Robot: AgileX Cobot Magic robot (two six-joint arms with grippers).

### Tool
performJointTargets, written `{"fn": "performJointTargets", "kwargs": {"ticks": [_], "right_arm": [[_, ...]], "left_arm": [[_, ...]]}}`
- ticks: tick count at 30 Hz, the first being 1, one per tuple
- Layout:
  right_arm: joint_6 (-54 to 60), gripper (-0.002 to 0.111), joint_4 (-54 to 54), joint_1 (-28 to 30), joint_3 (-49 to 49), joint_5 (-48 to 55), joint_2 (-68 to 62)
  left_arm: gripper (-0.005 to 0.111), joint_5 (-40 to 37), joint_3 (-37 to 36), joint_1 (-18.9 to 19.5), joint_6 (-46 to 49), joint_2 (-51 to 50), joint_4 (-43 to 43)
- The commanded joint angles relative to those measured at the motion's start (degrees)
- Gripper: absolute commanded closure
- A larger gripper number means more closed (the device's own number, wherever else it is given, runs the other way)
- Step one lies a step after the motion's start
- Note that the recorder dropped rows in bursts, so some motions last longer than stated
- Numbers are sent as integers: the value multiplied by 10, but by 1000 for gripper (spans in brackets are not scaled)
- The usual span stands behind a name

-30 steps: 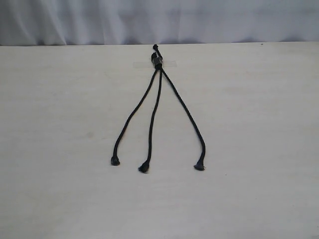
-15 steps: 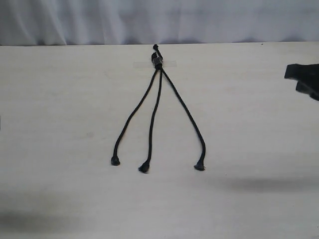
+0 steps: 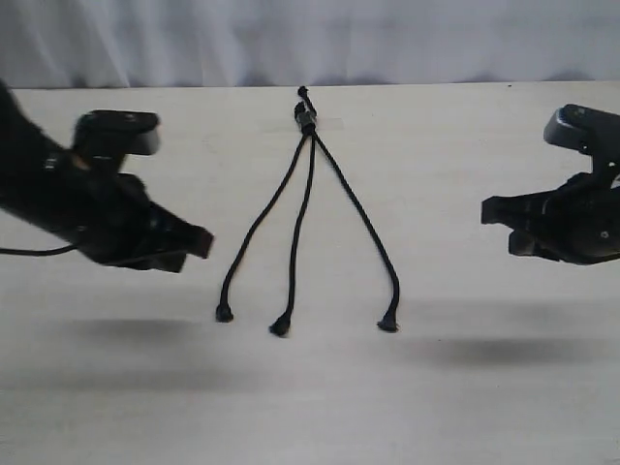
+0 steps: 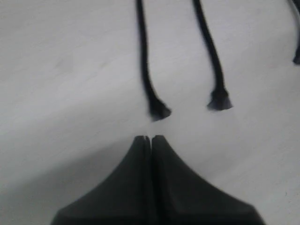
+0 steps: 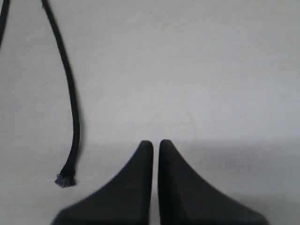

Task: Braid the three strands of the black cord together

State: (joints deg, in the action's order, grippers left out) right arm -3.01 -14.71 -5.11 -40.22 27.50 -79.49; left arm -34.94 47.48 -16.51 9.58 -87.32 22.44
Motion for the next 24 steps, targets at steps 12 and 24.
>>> {"fn": "performJointTargets", "kwargs": {"ticks": [12,24], "right_arm": [[9,104,53,-24,-4,26,-17],[9,104,53,-24,-4,24,-17]], "left_arm": [[67,-142,320,-187,-161,-320,-188],[59,-60,281,-188,-203,-334,-188]]}}
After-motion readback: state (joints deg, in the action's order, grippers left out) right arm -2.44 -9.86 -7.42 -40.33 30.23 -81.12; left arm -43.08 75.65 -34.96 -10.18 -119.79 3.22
